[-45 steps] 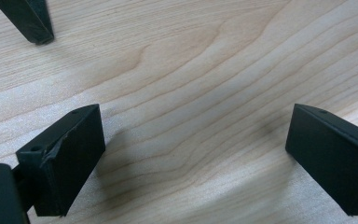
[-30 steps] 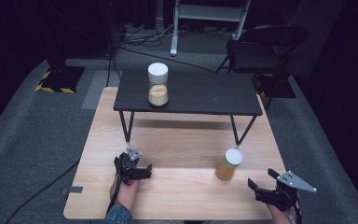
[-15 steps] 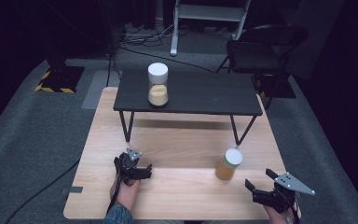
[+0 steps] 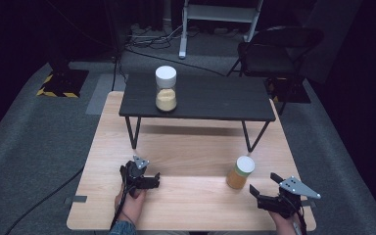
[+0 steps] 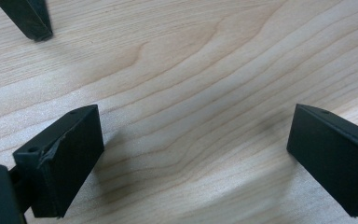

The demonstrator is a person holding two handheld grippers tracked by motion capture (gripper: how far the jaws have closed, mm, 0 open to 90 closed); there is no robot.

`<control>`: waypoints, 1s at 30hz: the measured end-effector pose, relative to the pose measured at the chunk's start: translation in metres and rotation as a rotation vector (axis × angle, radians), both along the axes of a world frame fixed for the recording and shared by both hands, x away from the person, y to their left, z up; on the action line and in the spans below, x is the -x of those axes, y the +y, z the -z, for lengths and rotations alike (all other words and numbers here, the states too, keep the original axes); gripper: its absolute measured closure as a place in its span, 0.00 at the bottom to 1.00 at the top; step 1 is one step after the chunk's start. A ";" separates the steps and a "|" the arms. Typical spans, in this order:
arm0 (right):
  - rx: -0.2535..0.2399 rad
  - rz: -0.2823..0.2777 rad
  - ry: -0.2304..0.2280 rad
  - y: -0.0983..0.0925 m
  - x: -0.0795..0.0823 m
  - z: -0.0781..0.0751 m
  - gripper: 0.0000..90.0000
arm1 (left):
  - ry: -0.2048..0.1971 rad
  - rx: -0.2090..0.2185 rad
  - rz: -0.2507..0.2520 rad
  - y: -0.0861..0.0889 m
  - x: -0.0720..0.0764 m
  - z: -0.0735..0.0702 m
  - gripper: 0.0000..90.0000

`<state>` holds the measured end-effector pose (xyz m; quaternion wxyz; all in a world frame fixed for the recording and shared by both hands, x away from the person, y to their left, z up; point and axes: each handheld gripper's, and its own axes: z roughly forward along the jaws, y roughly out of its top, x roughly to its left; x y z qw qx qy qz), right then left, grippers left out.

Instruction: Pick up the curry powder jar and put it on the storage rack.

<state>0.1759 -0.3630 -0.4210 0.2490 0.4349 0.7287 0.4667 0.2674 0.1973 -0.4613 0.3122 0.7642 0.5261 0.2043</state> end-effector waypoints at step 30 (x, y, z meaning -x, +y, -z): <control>0.049 -0.097 -0.001 0.036 -0.060 0.006 0.25 | 0.004 0.002 -0.017 -0.005 0.000 0.000 0.03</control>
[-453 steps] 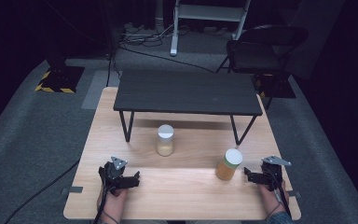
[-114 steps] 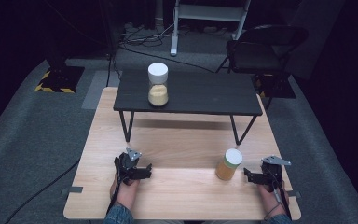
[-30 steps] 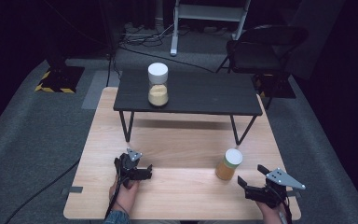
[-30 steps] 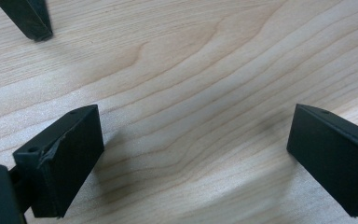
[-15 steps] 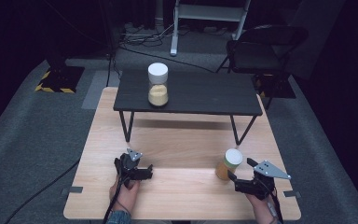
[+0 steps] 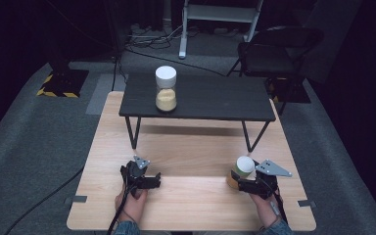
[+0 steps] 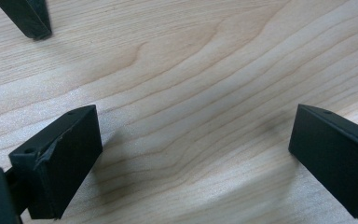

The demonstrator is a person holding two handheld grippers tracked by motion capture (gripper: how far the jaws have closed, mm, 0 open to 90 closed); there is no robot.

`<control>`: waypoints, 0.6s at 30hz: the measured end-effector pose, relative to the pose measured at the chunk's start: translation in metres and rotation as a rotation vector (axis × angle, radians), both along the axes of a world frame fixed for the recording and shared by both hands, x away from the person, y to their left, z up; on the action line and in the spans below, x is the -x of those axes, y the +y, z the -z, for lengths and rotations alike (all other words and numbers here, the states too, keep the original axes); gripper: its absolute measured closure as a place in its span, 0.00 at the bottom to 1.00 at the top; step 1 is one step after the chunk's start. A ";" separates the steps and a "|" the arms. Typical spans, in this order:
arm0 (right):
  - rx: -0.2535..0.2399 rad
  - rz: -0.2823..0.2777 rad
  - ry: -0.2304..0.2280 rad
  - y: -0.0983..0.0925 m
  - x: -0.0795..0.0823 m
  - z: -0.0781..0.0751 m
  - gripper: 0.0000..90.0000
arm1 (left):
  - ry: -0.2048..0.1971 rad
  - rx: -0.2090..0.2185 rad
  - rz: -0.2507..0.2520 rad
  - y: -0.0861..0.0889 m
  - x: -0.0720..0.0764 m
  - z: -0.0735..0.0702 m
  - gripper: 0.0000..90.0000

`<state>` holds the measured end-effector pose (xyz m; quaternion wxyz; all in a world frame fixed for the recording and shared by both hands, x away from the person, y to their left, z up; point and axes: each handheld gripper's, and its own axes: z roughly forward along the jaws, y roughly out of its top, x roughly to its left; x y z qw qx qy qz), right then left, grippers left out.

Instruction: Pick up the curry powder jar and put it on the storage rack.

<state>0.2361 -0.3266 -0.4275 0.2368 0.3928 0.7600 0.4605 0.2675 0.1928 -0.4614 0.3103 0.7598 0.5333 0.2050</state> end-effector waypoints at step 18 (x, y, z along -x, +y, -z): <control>0.010 -0.034 -0.021 -0.003 0.002 -0.011 0.36 | 0.000 0.000 0.002 0.000 0.000 0.000 0.03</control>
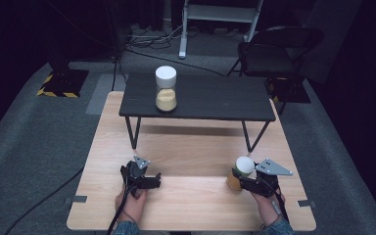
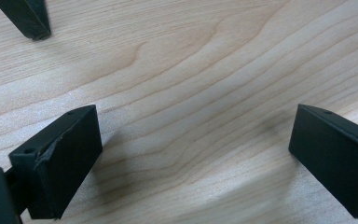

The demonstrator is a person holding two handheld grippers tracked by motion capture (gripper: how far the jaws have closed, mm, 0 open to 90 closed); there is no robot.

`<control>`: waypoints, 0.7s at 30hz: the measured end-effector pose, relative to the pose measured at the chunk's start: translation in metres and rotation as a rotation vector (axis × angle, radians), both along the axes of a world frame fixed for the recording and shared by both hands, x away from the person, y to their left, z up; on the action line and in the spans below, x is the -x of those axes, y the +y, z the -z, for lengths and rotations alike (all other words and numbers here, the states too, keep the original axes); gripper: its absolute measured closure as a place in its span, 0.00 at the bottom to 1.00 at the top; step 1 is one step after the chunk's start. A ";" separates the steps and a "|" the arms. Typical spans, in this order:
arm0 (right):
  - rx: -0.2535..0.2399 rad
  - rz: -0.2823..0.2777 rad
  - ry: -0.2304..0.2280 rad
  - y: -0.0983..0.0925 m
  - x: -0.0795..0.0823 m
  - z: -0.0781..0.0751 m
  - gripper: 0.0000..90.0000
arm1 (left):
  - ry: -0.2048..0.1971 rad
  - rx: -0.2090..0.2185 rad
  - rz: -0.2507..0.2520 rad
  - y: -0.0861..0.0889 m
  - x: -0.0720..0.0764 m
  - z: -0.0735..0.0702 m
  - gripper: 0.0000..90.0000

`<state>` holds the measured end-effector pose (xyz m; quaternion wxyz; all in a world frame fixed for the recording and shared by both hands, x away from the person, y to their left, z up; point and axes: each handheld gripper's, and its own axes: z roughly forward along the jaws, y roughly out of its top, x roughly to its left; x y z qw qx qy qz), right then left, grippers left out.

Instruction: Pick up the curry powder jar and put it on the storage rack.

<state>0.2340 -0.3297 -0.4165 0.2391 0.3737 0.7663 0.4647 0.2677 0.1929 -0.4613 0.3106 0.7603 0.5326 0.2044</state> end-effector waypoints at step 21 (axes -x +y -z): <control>-0.058 0.007 -0.107 -0.009 -0.008 -0.079 0.36 | 0.000 0.000 0.000 0.000 0.000 0.000 0.03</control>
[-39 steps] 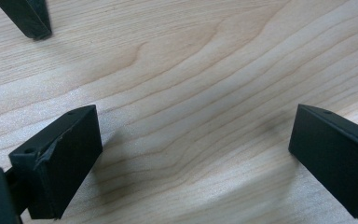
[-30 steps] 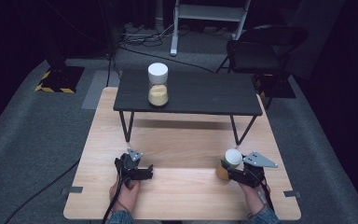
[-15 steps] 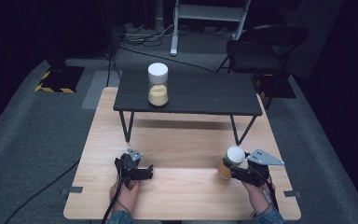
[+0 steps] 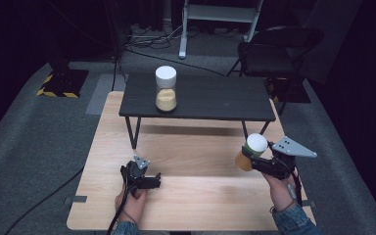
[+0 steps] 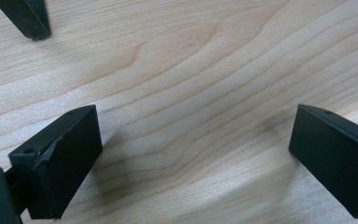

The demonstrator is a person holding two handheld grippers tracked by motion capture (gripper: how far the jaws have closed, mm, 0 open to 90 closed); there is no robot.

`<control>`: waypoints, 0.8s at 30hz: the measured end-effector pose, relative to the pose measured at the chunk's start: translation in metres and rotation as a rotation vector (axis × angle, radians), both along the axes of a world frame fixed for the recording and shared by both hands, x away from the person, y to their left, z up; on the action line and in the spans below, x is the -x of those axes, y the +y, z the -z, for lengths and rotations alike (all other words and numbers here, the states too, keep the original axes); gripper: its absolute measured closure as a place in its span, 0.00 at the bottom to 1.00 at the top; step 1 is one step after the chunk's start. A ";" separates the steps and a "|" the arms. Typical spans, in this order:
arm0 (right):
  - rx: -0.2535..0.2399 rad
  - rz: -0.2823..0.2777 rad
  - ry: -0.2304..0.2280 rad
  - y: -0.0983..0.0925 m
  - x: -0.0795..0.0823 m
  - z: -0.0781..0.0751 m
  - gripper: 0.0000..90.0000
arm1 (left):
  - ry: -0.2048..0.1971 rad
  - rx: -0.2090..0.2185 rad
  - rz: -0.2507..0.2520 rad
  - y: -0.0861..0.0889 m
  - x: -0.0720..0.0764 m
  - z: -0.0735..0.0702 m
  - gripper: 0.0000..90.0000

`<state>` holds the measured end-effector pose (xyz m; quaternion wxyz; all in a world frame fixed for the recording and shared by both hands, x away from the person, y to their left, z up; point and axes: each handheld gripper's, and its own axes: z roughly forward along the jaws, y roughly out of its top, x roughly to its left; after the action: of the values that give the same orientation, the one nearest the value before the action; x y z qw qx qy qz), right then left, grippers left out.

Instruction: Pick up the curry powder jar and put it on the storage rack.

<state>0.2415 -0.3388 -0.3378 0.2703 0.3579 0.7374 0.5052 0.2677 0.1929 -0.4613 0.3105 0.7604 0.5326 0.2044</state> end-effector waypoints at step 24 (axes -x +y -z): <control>-0.035 0.034 -0.084 0.036 -0.053 -0.084 0.36 | 0.001 -0.001 0.002 0.000 0.000 0.000 0.02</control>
<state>0.2946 -0.3026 -0.2533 0.3032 0.3535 0.7102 0.5280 0.2679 0.1929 -0.4611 0.3099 0.7612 0.5319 0.2037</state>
